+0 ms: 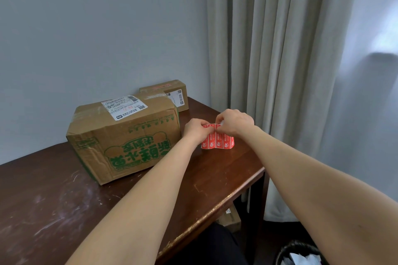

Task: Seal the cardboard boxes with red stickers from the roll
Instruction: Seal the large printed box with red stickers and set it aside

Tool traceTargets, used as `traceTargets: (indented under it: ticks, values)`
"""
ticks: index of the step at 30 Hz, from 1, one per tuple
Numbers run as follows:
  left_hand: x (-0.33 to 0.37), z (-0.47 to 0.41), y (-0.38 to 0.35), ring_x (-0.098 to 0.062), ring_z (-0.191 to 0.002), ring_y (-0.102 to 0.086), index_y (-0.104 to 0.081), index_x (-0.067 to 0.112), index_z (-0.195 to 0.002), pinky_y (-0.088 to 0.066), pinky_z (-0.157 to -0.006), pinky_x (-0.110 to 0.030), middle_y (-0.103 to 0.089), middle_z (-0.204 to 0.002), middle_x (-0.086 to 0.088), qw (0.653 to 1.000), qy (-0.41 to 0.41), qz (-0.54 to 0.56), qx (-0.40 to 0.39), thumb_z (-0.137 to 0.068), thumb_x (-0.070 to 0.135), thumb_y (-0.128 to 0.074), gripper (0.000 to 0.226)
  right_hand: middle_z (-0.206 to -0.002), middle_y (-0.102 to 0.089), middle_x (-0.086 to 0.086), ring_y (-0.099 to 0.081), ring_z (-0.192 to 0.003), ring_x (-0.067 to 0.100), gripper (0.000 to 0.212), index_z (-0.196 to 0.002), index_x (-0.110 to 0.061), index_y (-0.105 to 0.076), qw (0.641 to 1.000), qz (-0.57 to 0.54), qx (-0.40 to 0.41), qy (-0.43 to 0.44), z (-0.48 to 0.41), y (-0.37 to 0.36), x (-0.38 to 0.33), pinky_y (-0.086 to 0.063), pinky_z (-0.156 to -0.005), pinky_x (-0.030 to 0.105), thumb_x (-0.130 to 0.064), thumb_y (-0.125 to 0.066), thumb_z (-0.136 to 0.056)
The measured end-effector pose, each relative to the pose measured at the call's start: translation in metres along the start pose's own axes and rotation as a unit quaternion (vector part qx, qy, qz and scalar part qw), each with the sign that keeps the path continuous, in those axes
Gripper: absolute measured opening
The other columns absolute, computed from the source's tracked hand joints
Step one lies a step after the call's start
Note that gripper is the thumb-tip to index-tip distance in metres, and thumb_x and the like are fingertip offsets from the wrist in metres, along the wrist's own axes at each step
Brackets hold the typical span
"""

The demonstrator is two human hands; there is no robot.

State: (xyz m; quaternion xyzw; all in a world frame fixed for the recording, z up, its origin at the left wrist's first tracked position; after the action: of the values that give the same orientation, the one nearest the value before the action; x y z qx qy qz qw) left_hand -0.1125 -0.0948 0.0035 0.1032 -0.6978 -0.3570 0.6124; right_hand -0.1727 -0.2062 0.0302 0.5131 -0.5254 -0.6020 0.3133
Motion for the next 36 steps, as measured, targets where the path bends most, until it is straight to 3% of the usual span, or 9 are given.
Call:
traceTargets:
  ticks: [15, 26, 36]
  values:
    - [-0.005, -0.006, -0.008, -0.019, -0.091, -0.064, -0.059, 0.014, -0.127, -0.051, -0.076, -0.027, -0.066, -0.11, -0.007, 0.997, 0.063, 0.038, 0.012, -0.091, 0.036, -0.062, 0.043, -0.106, -0.069, -0.001, -0.067, -0.092, 0.017, 0.025, -0.111, -0.028, -0.069, 1.0, -0.014, 0.017, -0.004, 0.0, -0.002, 0.002, -0.049, -0.067, 0.027, -0.039, -0.056, -0.093]
    - [-0.007, -0.006, -0.01, -0.023, -0.096, -0.065, -0.054, 0.014, -0.132, -0.052, -0.08, -0.029, -0.065, -0.113, -0.009, 0.993, 0.099, 0.067, 0.023, -0.09, 0.038, -0.063, 0.049, -0.106, -0.069, 0.0, -0.067, -0.092, 0.018, 0.023, -0.11, -0.026, -0.07, 1.0, -0.018, 0.023, -0.001, 0.001, -0.003, 0.0, -0.054, -0.073, 0.029, -0.036, -0.057, -0.093]
    - [-0.014, -0.008, -0.015, -0.023, -0.102, -0.064, -0.054, 0.012, -0.13, -0.054, -0.088, -0.036, -0.065, -0.115, -0.01, 0.976, 0.111, 0.185, 0.006, -0.081, 0.025, -0.075, 0.054, -0.105, -0.07, 0.003, -0.069, -0.09, 0.018, 0.032, -0.113, -0.022, -0.068, 0.998, -0.049, 0.008, -0.026, -0.002, -0.001, 0.007, -0.047, -0.061, 0.026, -0.044, -0.062, -0.09]
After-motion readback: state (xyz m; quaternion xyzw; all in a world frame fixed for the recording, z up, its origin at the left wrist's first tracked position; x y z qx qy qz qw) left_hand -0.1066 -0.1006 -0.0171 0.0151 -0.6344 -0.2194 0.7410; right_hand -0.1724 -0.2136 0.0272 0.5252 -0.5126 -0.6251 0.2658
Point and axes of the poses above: each hand's wrist, its own z-axis away from the middle knuckle, its own y-axis out of the back of the hand, x = y × z, the point moved 3 cm from there along -z, towards the middle knuckle
